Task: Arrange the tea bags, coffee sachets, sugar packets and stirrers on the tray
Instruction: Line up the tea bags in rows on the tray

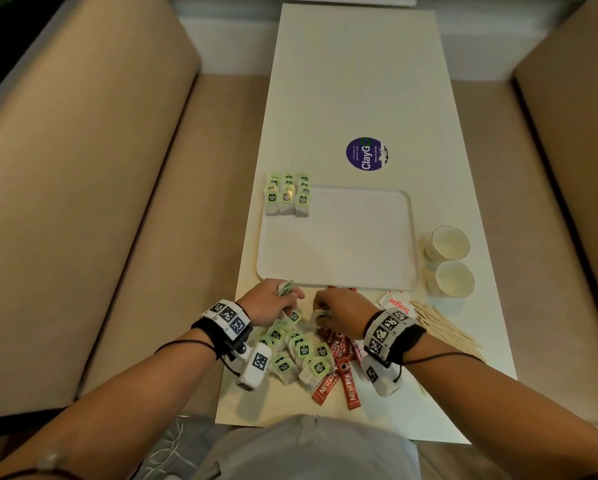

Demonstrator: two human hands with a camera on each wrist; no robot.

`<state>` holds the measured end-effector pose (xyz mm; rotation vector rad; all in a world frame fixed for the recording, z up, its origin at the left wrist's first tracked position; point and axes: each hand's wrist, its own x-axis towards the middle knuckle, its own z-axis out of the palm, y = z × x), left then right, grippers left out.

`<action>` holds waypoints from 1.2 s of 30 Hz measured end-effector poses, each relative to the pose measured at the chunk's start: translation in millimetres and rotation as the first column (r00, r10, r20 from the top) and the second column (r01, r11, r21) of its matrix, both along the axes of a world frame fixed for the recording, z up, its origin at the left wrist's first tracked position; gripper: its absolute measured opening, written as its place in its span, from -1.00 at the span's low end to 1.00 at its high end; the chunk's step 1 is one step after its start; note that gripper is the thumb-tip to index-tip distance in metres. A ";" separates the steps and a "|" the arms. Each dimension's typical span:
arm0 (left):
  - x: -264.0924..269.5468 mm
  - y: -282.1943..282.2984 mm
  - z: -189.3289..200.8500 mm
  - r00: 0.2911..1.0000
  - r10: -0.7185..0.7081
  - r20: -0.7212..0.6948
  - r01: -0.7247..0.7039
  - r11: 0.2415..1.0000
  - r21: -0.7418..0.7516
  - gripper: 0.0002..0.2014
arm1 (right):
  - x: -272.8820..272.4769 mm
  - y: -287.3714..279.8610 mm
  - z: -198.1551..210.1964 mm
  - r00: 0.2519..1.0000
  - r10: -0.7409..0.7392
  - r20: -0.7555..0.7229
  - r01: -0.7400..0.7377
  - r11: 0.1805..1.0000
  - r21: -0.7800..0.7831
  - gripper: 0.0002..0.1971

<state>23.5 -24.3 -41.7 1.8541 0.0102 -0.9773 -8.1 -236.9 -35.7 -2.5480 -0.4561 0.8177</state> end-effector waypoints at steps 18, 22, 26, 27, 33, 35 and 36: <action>9.5 -16.0 34.5 0.999 0.037 -0.005 -0.037 0.976 -0.215 -0.83 | 29.0 -12.0 50.0 0.939 -0.314 -0.139 0.342 0.822 0.456 -0.80; 11.4 -12.3 36.0 0.995 0.095 -0.003 -0.094 0.971 -0.220 -0.89 | 28.6 -12.8 61.8 0.906 -0.318 -0.280 0.423 0.710 0.562 -0.75; 11.5 -11.0 35.9 0.994 0.112 0.006 -0.108 0.968 -0.229 -0.95 | 32.6 -11.1 62.2 0.891 -0.333 -0.309 0.454 0.674 0.582 -0.79; 11.4 -10.8 35.6 0.993 0.116 0.015 -0.110 0.967 -0.230 -0.94 | 33.6 -10.4 61.1 0.890 -0.328 -0.316 0.456 0.666 0.591 -0.81; 11.6 -6.0 32.6 0.986 0.167 0.022 -0.157 0.957 -0.245 -0.94 | 40.9 -5.9 57.8 0.876 -0.378 -0.299 0.481 0.642 0.597 -0.89; 12.2 -3.2 32.1 0.978 0.205 0.037 -0.188 0.947 -0.261 -0.91 | 44.4 -5.9 56.9 0.868 -0.415 -0.273 0.492 0.643 0.587 -0.86; 13.1 -1.8 32.2 0.974 0.221 0.045 -0.201 0.941 -0.273 -0.88 | 46.0 -6.2 55.6 0.864 -0.427 -0.265 0.497 0.644 0.581 -0.86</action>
